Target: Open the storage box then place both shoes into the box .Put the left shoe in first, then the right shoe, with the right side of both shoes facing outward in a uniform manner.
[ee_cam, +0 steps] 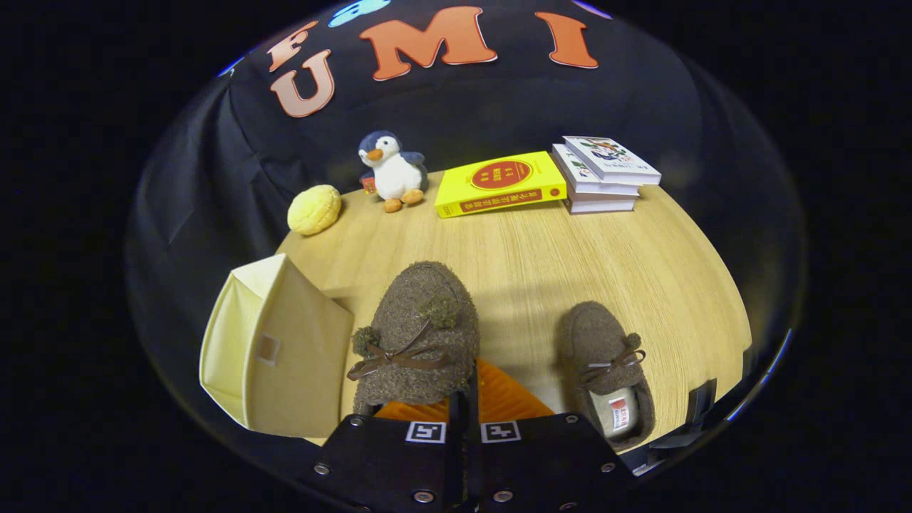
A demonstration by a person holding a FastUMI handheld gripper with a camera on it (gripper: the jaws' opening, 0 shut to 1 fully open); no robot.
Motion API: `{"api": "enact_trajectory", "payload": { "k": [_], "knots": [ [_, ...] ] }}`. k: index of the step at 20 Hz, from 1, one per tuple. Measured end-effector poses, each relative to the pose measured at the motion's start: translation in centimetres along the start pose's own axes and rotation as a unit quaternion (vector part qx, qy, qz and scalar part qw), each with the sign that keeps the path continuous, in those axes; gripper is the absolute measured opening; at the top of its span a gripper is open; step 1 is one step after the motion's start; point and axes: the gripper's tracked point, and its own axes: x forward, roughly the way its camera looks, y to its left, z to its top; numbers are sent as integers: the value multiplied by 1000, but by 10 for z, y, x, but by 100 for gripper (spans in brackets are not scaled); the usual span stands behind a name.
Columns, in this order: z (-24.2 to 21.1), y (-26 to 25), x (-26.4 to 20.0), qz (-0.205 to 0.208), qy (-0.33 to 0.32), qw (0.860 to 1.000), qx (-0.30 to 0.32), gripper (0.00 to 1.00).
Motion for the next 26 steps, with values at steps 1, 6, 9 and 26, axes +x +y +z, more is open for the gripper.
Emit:
{"api": "enact_trajectory", "payload": {
  "k": [1,6,9,26],
  "knots": [
    [10,15,-7,10,-7,1000,-1,4],
    [43,93,-32,45,-29,998,-19,4],
    [52,140,-36,65,-38,997,-34,4],
    [-29,281,33,38,81,995,-51,4]
  ]
}}
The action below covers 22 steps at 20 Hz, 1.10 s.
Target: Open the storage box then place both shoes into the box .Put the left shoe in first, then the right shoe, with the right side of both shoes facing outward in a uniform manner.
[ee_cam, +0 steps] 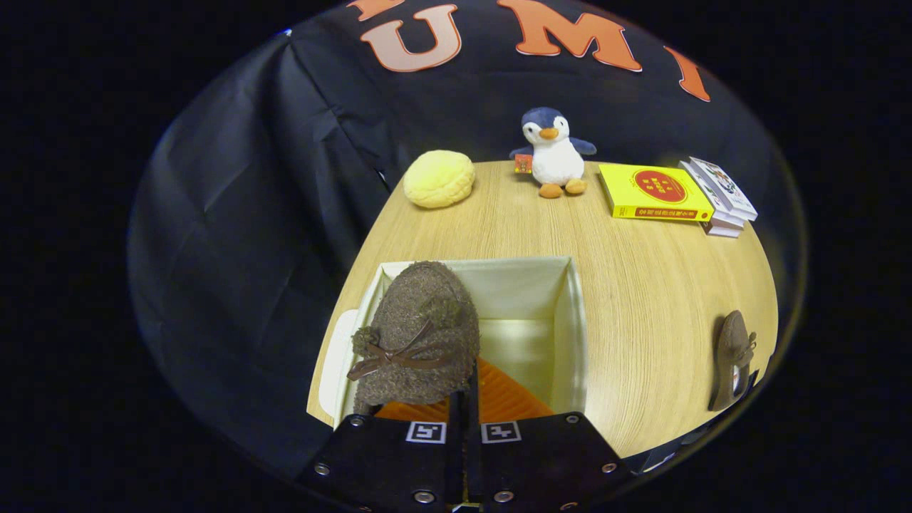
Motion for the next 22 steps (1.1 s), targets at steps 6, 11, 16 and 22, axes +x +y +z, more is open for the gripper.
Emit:
{"api": "enact_trajectory", "payload": {
  "k": [6,11,16,22],
  "knots": [
    [-24,11,42,-11,52,999,7,4],
    [-49,20,58,5,99,995,16,9],
    [-58,24,41,69,108,992,9,30],
    [-22,10,-33,179,39,983,-13,73]
  ]
}}
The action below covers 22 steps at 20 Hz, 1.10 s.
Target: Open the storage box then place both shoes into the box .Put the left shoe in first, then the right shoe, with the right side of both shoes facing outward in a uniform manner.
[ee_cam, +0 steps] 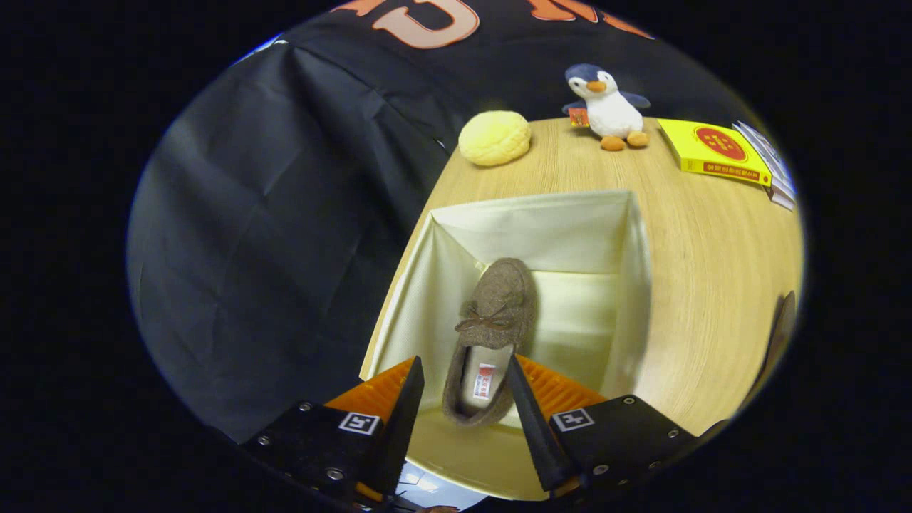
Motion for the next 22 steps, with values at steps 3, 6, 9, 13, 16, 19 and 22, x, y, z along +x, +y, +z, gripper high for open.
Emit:
{"api": "enact_trajectory", "payload": {
  "k": [3,6,9,13,16,19,22],
  "knots": [
    [14,-27,-51,-1,-68,997,-35,82],
    [15,-74,-95,-25,-124,990,-64,88],
    [5,-132,-133,-73,-153,982,-88,92],
    [-29,-234,-160,-157,-144,974,-78,94],
    [-47,-299,-179,-208,-141,966,-65,94],
    [-60,-349,-191,-245,-132,959,-61,94],
    [-81,-396,-199,-267,-116,955,-51,93]
  ]
}}
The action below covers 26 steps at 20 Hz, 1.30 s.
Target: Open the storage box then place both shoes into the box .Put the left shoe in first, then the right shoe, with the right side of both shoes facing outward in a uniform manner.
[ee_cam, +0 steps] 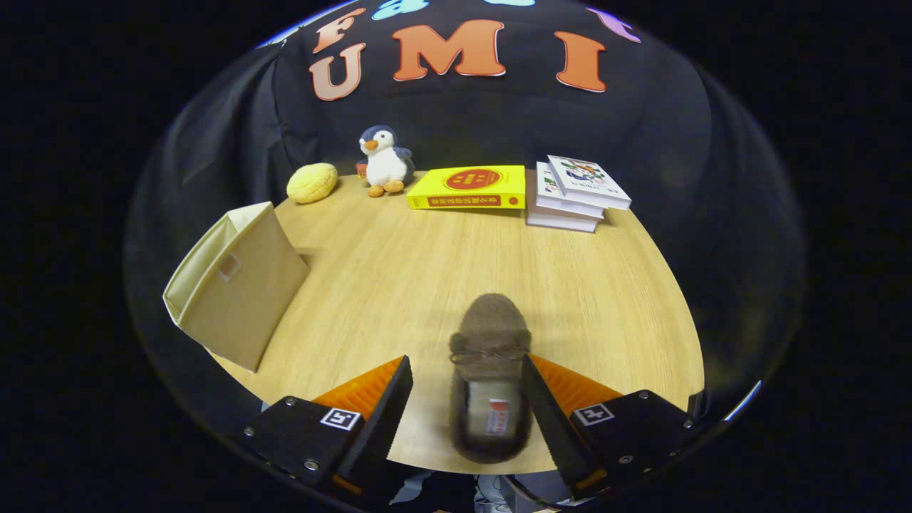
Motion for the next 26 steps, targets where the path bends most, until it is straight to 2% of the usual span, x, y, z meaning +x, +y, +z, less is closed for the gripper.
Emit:
{"api": "enact_trajectory", "payload": {
  "k": [3,6,10,13,14,16,20,26],
  "knots": [
    [-29,-28,15,-9,24,1000,3,88],
    [-49,-43,34,-13,45,999,-3,80],
    [-45,-51,58,-19,31,999,-1,65],
    [-39,-43,75,-1,30,999,13,49],
    [-40,-40,79,5,34,999,17,38],
    [-40,-36,86,5,40,999,28,25],
    [-41,-41,85,-8,50,997,58,7],
    [-22,-30,49,-12,50,993,107,5]
  ]
}}
